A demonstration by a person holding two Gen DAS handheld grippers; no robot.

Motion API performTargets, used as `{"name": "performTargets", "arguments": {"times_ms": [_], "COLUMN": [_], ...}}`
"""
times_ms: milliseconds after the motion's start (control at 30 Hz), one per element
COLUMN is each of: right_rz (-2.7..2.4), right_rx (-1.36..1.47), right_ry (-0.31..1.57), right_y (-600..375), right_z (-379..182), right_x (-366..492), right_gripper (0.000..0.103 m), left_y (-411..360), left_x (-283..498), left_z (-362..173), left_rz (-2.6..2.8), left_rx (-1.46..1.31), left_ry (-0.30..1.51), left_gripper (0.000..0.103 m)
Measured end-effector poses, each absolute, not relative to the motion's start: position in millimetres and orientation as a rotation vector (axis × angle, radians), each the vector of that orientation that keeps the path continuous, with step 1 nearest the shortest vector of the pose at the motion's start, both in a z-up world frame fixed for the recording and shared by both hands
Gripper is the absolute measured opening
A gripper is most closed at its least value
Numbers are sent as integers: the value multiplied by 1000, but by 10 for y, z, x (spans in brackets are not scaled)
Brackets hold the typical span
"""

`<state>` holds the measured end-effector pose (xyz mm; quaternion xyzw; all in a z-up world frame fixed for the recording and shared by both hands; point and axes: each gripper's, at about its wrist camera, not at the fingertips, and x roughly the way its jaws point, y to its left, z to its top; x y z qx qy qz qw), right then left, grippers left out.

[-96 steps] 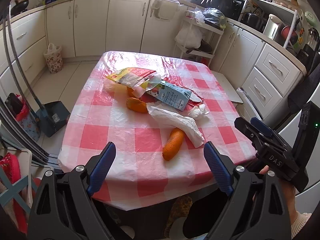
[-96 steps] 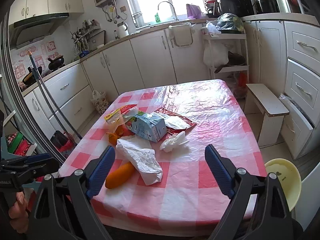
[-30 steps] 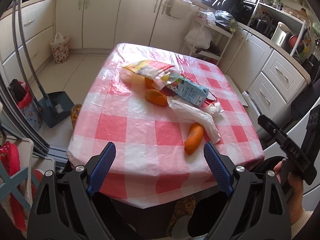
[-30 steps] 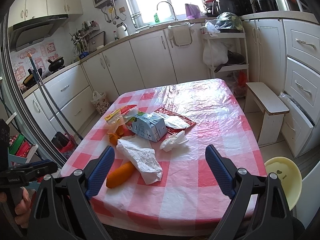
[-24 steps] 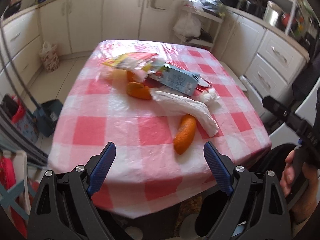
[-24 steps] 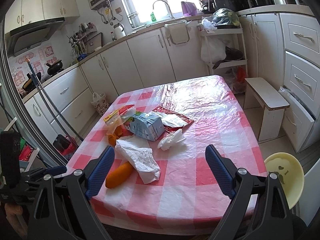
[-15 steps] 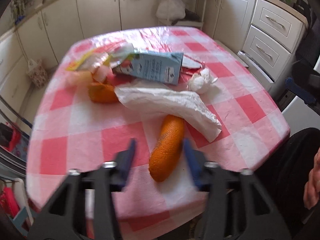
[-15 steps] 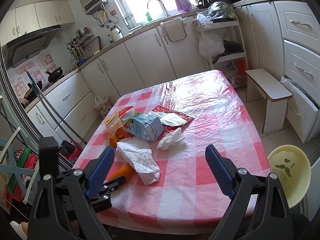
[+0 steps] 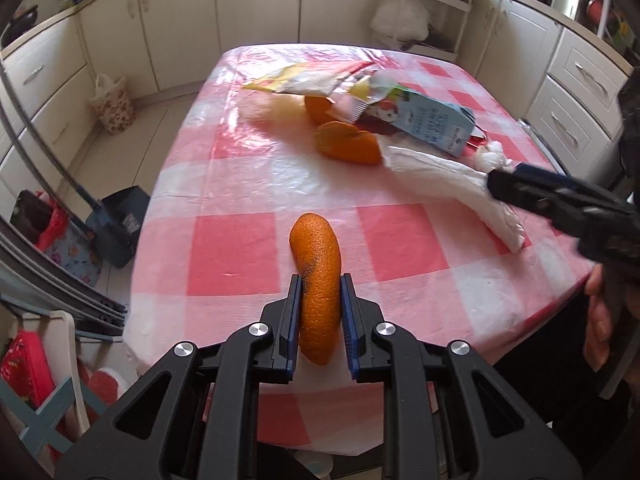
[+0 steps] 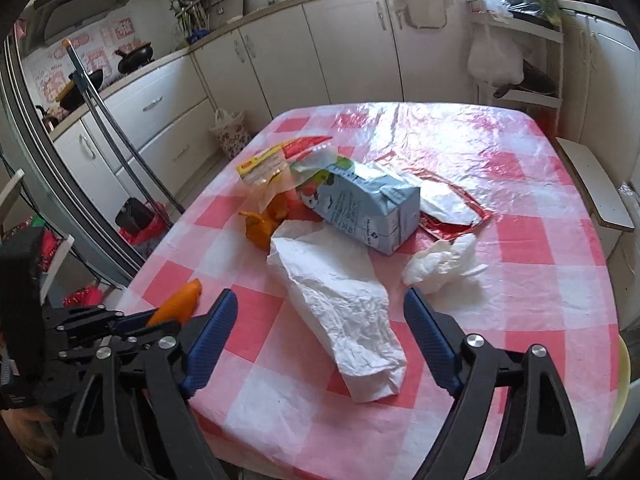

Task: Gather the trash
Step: 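Grasp the orange peel with the left tool while the right tool grasps the white paper sheet, then carry peel and paper sheet to the yellow bin and release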

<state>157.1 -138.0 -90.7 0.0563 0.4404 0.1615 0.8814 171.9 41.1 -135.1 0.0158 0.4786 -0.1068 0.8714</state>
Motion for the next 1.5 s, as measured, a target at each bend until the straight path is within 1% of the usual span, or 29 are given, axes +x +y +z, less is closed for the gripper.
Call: {"name": "performTargets", "arguments": {"times_ms": [33,67,100,133,167,200,233,267,333,433,633,767,900,1033,1200,1367,1500], "right_rz": [326,316,315,313,308,316,322,324,338,369,371,311,202,81,-61,-147,-183], "right_rx": [104,90,81,70,52,53,68,76,91,141,232,253,239,247,351,455,502], "right_ry": [931,948,965,970,955,965,967,962,942,913,818,744,709,746,842,940,1002], "right_y": [-1355,-1331,-1319,-1315,-1310,-1329,-1361,-1391,-1449,-1557,-1915,-2378,-2893,-3385,-4044,-4497,-4674], "right_z": [-961,-1026,-1078,-1105,-1091,-1088,-1067,-1027,-931,-757,-332,6,170,-16,-571,-1173,-1555], "right_x": [1603,1643,1667,1675,1658,1651,1631,1609,1526,1383,1134,960,864,748,609,579,663], "right_gripper": [72,67,57,49,38,20,11,7,5,5,5,5,5,5,5,5,5], "left_y": [417,413,400,382,378,374,364,350,354,351,213,-26,-389,-984,-1891,-2848,-3527], "left_x": [1728,1737,1735,1739,1735,1738,1743,1753,1742,1701,1625,1576,1557,1571,1645,1795,1912], "left_z": [-1353,-1358,-1362,-1369,-1376,-1383,-1385,-1388,-1377,-1297,-945,-641,-395,-223,-258,-569,-957], "left_rz": [-220,-217,-213,-212,-211,-211,-211,-214,-226,-250,-339,-418,-508,-633,-811,-956,-1041], "left_rx": [29,30,34,36,33,27,21,12,-5,-30,-66,-60,-40,24,137,269,361], "left_ry": [1000,999,997,994,993,992,990,990,990,979,918,871,840,833,868,962,1061], "left_gripper": [18,18,19,19,19,19,19,19,18,17,17,17,17,17,17,17,17]}}
